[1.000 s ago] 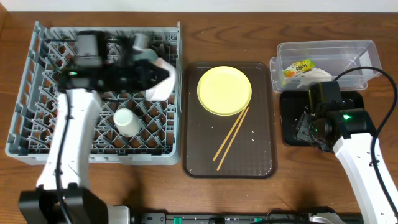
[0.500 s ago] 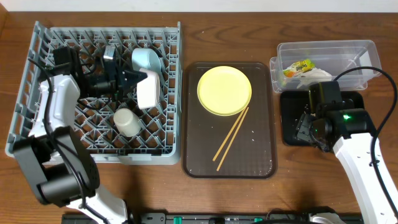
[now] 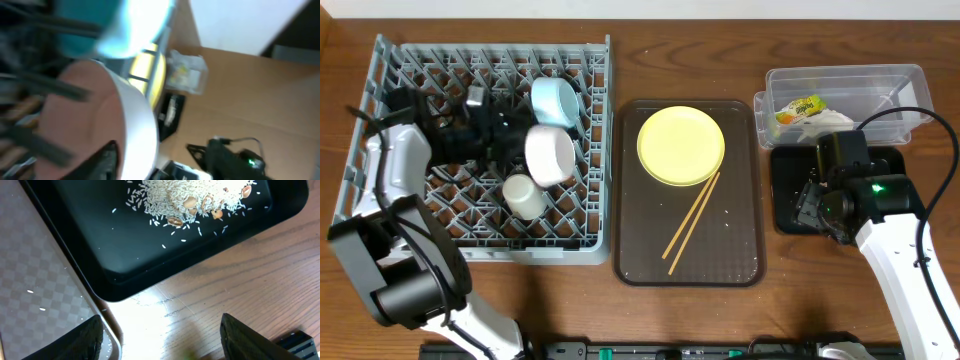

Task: Sort waste into correct bins and load items into the dishwasher rack
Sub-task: 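Reach the left gripper back over the brown tray toward the chopsticks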

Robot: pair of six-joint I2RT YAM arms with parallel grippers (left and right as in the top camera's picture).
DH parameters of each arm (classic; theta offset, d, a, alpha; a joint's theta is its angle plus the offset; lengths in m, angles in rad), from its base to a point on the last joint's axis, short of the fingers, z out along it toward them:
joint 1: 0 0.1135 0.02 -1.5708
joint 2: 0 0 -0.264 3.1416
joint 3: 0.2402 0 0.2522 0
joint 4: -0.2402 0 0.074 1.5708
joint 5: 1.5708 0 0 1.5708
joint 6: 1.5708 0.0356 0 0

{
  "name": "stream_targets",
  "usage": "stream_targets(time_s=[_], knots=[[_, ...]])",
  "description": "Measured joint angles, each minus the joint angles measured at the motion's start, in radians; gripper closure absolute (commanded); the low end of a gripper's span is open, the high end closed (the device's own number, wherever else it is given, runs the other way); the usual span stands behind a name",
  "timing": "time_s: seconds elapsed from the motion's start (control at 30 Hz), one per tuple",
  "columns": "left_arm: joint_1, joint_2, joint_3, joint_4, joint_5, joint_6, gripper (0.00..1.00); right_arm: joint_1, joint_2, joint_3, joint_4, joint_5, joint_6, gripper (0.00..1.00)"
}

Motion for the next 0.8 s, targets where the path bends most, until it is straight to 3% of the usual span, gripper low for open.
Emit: stream_targets(time_s=[0.33,0.47,0.8], knots=[[0.048,0.001,0.000,0.007,-0.090,-0.001,0.12,0.000,0.000,0.000,0.000,0.000,0.000,0.27],[0.056,-0.007,0.002,0.018,-0.154,-0.001,0.11,0.000,0.000,0.000,0.000,0.000,0.000,0.26],[-0.047,-0.322,0.012,0.042,-0.443,-0.001,0.11,0.000,0.000,0.000,0.003,0.000,0.000,0.26]])
